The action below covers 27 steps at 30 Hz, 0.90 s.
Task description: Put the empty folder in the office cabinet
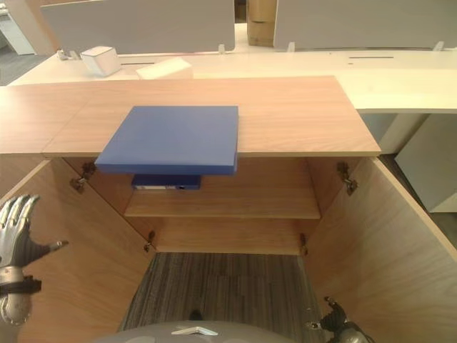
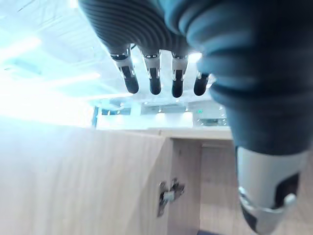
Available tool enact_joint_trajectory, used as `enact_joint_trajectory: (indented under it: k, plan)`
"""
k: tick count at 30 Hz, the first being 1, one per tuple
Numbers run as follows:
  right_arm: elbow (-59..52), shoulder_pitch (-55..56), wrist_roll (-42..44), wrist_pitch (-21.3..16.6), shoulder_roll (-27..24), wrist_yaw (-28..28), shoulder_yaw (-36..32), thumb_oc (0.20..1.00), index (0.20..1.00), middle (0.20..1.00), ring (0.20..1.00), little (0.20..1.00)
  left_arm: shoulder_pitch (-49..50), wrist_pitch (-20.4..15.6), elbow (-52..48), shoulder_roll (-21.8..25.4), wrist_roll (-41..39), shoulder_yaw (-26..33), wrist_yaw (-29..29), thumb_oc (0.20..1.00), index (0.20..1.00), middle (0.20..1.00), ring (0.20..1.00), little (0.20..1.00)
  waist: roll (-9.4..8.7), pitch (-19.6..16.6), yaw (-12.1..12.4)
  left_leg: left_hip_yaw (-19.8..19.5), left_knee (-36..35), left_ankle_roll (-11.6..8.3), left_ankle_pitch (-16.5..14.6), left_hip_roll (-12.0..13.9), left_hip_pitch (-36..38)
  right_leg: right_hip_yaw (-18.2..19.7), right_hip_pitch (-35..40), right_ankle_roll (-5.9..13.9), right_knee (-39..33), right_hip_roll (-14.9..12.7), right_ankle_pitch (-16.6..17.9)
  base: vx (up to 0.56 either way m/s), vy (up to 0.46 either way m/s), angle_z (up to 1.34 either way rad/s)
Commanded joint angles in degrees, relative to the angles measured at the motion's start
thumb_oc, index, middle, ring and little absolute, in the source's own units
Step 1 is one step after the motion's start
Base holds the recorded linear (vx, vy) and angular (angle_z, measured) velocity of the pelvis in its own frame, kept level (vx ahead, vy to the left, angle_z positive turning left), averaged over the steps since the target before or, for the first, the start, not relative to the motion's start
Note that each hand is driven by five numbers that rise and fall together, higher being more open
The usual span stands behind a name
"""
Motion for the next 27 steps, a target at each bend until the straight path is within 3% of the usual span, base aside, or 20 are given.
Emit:
enact_joint_trajectory:
  k: [1, 7, 9, 16, 20, 27]
  plan:
    - [-0.7, -3.6, 0.8, -2.0, -0.4, -1.0, 0.5, 1.0, 1.0, 1.0, 1.0, 1.0, -3.4, 0.9, 1.7, 5.9, 3.3, -0.1, 4.2, 1.0, 1.0, 1.0, 1.0, 1.0, -1.46, -0.2, -1.1, -2.6, -0.1, -3.61, 2.0, 2.8, -4.3, 0.8, 1.2, 2.89, 0.2, -2.9, -0.5, 0.03, 0.013, -0.07]
    - [-1.0, -3.8, 1.0, -2.2, -0.4, -1.3, 0.7, 1.0, 1.0, 1.0, 1.0, 1.0, -4.7, 1.1, 1.0, 6.8, 4.5, -1.4, 4.6, 1.0, 1.0, 1.0, 1.0, 1.0, -1.48, -0.2, -1.5, -2.5, -0.1, -3.54, 1.8, 2.8, -4.2, 1.2, 0.9, 2.91, 0.2, -2.9, -0.4, 0.01, 0.004, -0.04]
    - [-1.2, -3.8, 2.0, -2.8, 0.2, -2.2, 0.8, 1.0, 1.0, 1.0, 1.0, 1.0, -7.9, 0.3, -0.5, 7.8, 6.6, -5.5, 5.6, 1.0, 1.0, 1.0, 1.0, 1.0, -1.65, -0.3, -3.2, -1.2, -0.3, -3.33, 0.9, 3.0, -3.2, 3.0, 0.0, 3.24, 0.2, -2.9, 0.0, 0.07, 0.018, -0.17]
    - [-1.3, -3.4, 2.1, -3.1, 0.4, -2.5, 1.1, 1.0, 1.0, 1.0, 1.0, 1.0, -10.9, -0.2, -0.4, 8.8, 7.4, -8.8, 5.8, 1.0, 1.0, 1.0, 1.0, 1.0, -1.67, -0.7, -4.2, -0.3, -0.3, -3.32, 0.3, 3.2, -2.3, 4.1, 0.0, 3.27, 0.2, -2.8, 0.1, 0.04, 0.007, -0.19]
    - [-1.1, -3.6, 1.9, -3.5, 0.7, -3.1, 2.0, 1.0, 1.0, 1.0, 1.0, 1.0, -16.4, 0.6, 0.7, 10.2, 9.1, -13.2, 6.9, 1.0, 1.0, 1.0, 1.0, 1.0, -1.82, -1.2, -6.0, 0.9, -0.5, -3.24, -0.7, 3.1, -1.0, 5.9, -0.6, 3.61, 0.2, -2.8, 0.4, 0.05, 0.015, -0.13]
    - [-1.1, -3.4, 2.1, -3.7, 1.0, -3.3, 2.2, 1.0, 1.0, 1.0, 1.0, 1.0, -19.3, 0.9, 0.7, 10.9, 9.7, -14.5, 7.9, 1.0, 1.0, 1.0, 1.0, 1.0, -1.88, -1.4, -7.0, 2.0, -0.6, -3.12, -1.4, 2.9, -0.1, 7.2, -0.9, 3.86, 0.2, -2.9, 0.7, 0.02, 0.01, -0.14]
